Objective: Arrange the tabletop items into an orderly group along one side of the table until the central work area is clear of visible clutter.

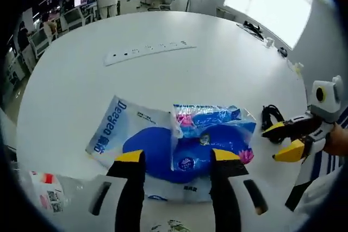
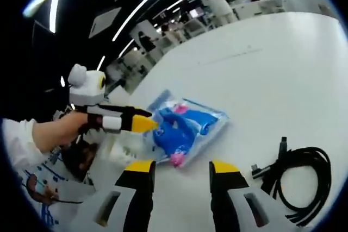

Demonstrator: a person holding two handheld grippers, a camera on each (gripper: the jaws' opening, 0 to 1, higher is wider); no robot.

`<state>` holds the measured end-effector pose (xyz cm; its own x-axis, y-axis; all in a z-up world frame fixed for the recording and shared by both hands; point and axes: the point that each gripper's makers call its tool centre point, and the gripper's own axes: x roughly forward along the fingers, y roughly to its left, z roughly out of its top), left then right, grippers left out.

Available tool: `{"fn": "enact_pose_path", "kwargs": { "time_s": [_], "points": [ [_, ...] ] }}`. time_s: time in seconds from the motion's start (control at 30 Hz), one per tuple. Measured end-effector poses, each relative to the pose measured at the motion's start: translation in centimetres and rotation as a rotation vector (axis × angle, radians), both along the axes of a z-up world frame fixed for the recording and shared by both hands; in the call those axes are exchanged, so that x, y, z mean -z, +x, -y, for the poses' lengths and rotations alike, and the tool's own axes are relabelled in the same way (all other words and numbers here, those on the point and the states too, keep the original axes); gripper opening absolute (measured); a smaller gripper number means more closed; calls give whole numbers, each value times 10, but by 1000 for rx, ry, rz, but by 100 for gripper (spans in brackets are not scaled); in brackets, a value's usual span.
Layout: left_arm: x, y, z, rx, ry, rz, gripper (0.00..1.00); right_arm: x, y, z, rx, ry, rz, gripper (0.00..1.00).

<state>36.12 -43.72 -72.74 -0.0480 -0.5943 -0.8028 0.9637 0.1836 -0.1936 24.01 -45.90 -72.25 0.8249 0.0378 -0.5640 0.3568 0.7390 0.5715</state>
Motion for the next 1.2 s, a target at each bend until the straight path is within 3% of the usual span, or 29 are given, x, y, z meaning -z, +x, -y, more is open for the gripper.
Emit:
{"fn": "enact_pose_path", "kwargs": {
  "time_s": [0.17, 0.27, 0.3, 0.37, 0.43, 0.57, 0.67, 0.87, 1.0, 1.1, 1.2],
  "points": [
    [12, -3, -2, -14, 43, -35, 34, 18, 9, -2, 20, 57, -49, 27],
    [12, -8, -1, -21, 46, -71, 18, 20, 12, -2, 18, 52, -61, 12],
    [11, -9, -1, -21, 46, -77, 12, 20, 12, -1, 8, 41, -58, 2],
    [11, -4, -3, -10, 59, -28, 7, 20, 11, 3, 17, 27, -64, 0],
    [11, -4, -8, -5, 81, -26, 0, 20, 9, 7, 26, 56, -64, 0],
    [2, -7, -13, -30, 83, -60, 0, 10, 4, 14, 45, 76, -33, 0],
    [-14, -11, -10, -41, 38, -63, 0, -2, 1, 19, 48, 80, -4, 0],
    [-50, -29, -1, -88, -69, -155, 0, -32, -19, 38, 54, 50, 50, 0],
    [-69, -48, 3, -74, -108, -144, 0, -52, -28, 53, 78, 31, 85, 0],
    [-78, -65, 10, -93, -145, -184, 0, -64, -37, 70, 75, -33, 89, 0],
    [-84, -79, 18, -73, -166, -180, 0, -73, -45, 83, 91, -53, 99, 0]
  ]
}}
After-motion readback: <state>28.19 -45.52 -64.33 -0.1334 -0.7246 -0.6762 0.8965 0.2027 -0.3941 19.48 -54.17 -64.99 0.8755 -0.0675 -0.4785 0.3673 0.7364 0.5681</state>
